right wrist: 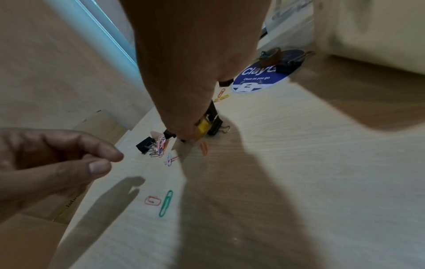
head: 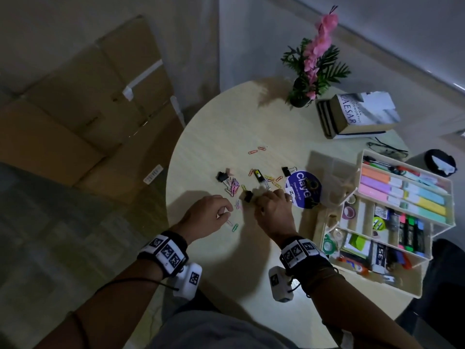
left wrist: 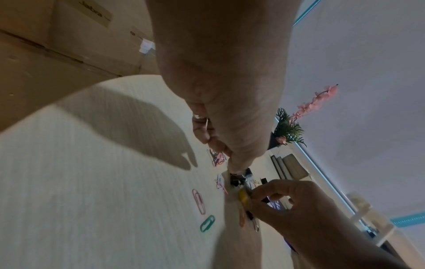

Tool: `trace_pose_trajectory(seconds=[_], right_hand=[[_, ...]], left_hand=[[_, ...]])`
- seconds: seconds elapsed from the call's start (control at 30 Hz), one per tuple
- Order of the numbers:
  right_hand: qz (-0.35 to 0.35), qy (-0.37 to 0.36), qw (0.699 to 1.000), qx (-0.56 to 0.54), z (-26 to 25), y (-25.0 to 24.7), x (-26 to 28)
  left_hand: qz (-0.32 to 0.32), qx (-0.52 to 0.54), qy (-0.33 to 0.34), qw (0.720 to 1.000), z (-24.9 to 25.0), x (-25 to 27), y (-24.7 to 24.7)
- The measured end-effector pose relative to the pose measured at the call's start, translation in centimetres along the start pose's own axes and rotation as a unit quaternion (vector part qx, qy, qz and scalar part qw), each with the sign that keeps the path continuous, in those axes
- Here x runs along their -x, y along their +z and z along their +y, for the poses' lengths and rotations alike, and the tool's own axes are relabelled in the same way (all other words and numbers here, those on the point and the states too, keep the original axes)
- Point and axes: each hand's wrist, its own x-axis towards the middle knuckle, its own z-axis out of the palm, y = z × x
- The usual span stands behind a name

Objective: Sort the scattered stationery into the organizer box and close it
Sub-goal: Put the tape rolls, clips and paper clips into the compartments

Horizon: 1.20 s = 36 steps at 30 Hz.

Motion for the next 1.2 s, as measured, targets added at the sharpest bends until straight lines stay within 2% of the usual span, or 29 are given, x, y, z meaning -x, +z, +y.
trace_pose_trajectory(seconds=[0.33, 0.5, 0.63, 0.83, 1.03, 1.2], right_hand=[[0.073, 0.022, 0.98, -0.182, 1.8, -0.2, 2.9], [0.112, 0.019, 0.974, -0.197, 2.7, -1.5, 4.2], [0.112, 0.052, 0.968, -0.217, 3.2, -3.4, 6.0], [0.131, 0.097, 0.953, -0.257, 4.1, -7.3, 9.5], [0.151, 0.127, 0.941, -0.276, 6.6, -9.1, 13.7], [0.193, 0.139, 0.942, -0.235, 10.9, -9.8, 15.2]], left_hand=[[-0.013, 0.015, 0.013, 1.0, 1.4, -3.9, 0.8], [-0.003, -0.079, 0.027, 0.996, 3.2, -8.4, 1.2], [-0.04, -0.165, 0.049, 0.984, 4.9, -12.3, 1.1], [-0.061, -0.216, 0.044, 0.973, 5.2, -14.5, 2.0], [-0.02, -0.219, 0.062, 0.974, 4.8, -14.4, 3.2], [0.025, -0.118, 0.042, 0.992, 6.5, -13.2, 4.0]])
